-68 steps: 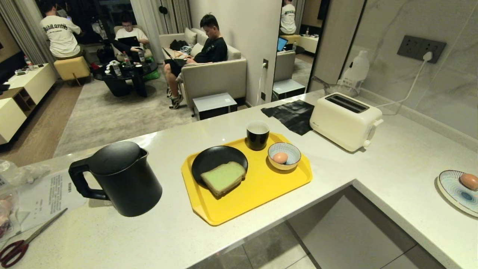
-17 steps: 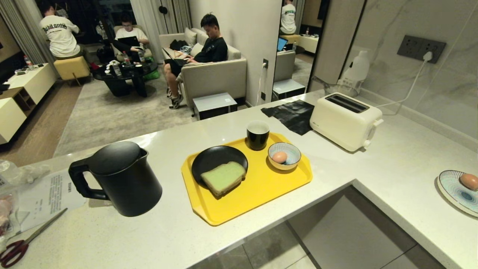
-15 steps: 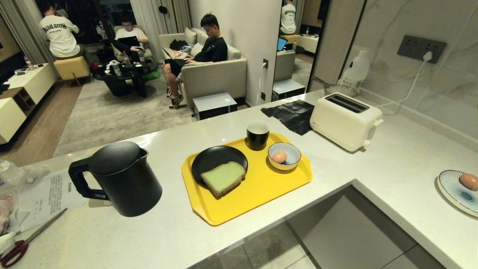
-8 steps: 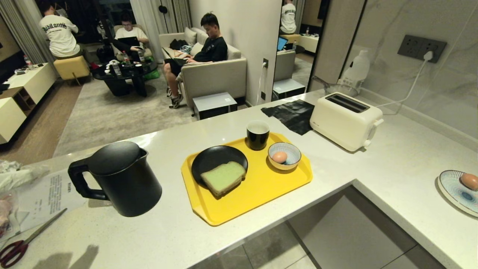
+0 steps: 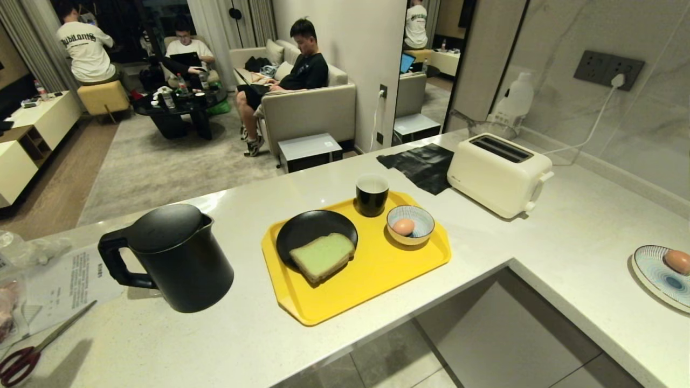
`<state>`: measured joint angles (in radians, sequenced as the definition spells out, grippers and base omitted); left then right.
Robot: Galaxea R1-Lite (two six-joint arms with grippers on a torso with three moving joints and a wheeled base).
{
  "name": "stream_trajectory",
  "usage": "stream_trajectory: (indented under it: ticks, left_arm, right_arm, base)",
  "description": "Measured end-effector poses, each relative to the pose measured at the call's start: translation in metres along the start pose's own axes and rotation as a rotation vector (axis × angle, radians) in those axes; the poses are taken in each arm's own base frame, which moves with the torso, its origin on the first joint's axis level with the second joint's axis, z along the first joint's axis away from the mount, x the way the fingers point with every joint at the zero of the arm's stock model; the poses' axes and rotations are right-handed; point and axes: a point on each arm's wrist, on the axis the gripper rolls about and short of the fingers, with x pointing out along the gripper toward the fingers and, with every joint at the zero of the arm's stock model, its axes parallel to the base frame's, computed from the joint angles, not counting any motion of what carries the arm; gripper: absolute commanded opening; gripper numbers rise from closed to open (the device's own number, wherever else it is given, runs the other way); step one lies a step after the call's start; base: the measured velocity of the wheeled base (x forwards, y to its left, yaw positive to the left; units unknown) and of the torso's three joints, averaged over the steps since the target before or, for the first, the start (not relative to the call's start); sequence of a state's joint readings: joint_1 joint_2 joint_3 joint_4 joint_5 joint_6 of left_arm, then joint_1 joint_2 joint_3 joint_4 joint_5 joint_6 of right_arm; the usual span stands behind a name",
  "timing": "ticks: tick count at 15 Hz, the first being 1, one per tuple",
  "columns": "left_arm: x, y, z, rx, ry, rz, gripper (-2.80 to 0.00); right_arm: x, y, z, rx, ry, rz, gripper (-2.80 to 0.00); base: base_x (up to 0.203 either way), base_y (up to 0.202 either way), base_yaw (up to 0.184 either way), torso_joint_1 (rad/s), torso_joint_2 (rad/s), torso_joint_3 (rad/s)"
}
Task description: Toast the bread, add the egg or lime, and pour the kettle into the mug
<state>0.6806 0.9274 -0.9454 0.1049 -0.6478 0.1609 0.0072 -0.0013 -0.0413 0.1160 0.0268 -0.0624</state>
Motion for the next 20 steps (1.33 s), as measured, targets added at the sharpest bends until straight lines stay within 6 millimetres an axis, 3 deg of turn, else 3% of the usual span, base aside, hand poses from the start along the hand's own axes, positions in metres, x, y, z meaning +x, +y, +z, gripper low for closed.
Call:
stream_trajectory:
  ticks: [4, 10, 20]
  left_arm:
    - [-0.011, -0.010, -0.050, 0.029, 0.079, 0.053, -2.80]
    - [-0.011, -0.017, -0.121, 0.005, 0.233, 0.083, -2.80]
    - [0.002, 0.015, -0.153, -0.097, 0.398, 0.211, -2.80]
  right_arm:
    - [0.000, 0.000, 0.000, 0.000, 0.000, 0.000, -2.80]
    - [0.000, 0.000, 0.000, 0.000, 0.000, 0.001, -2.80]
    - [0.000, 0.000, 0.000, 0.000, 0.000, 0.000, -2.80]
  base:
    - [0.000, 0.000, 0.000, 0.000, 0.00, 0.000]
    - [0.000, 0.000, 0.000, 0.000, 0.00, 0.000]
    - [0.000, 0.000, 0.000, 0.000, 0.00, 0.000]
